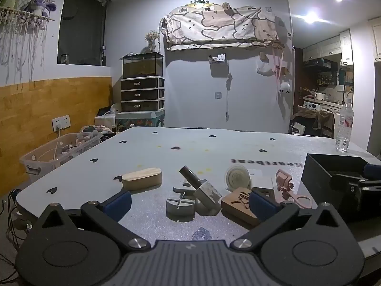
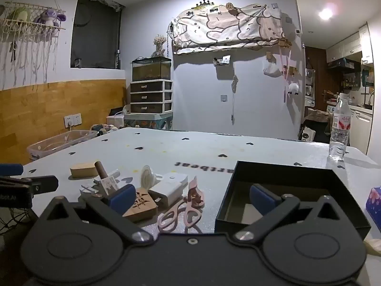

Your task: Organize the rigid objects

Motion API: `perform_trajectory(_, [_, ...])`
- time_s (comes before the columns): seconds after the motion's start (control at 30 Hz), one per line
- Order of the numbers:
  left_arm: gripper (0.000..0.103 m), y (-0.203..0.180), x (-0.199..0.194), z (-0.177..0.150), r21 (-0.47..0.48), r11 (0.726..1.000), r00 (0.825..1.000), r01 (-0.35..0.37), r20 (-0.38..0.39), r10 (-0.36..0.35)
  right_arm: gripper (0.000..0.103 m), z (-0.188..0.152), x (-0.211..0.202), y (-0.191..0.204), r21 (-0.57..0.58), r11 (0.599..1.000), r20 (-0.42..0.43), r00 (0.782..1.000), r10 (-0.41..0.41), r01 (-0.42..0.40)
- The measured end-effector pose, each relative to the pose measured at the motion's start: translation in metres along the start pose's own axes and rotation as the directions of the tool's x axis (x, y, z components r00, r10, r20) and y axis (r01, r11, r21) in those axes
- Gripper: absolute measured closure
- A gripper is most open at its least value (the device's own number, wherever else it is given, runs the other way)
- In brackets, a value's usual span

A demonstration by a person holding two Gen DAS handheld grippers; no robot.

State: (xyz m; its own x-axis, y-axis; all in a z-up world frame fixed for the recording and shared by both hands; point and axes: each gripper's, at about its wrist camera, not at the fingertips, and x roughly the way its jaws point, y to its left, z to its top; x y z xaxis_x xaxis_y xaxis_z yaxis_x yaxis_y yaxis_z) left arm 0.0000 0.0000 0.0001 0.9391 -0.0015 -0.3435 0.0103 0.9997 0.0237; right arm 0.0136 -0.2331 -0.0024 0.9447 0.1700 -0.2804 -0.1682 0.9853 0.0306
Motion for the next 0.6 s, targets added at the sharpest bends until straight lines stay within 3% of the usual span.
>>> perform_trajectory(0.6, [0.0, 0.0, 0.0, -0.0001, -0.001, 1.0, 1.0, -0.003, -0.002, 0.003, 0.0, 0.0003, 0.0003, 0.0003, -0.002, 1.0, -0.009, 1.0, -0.002, 0.002])
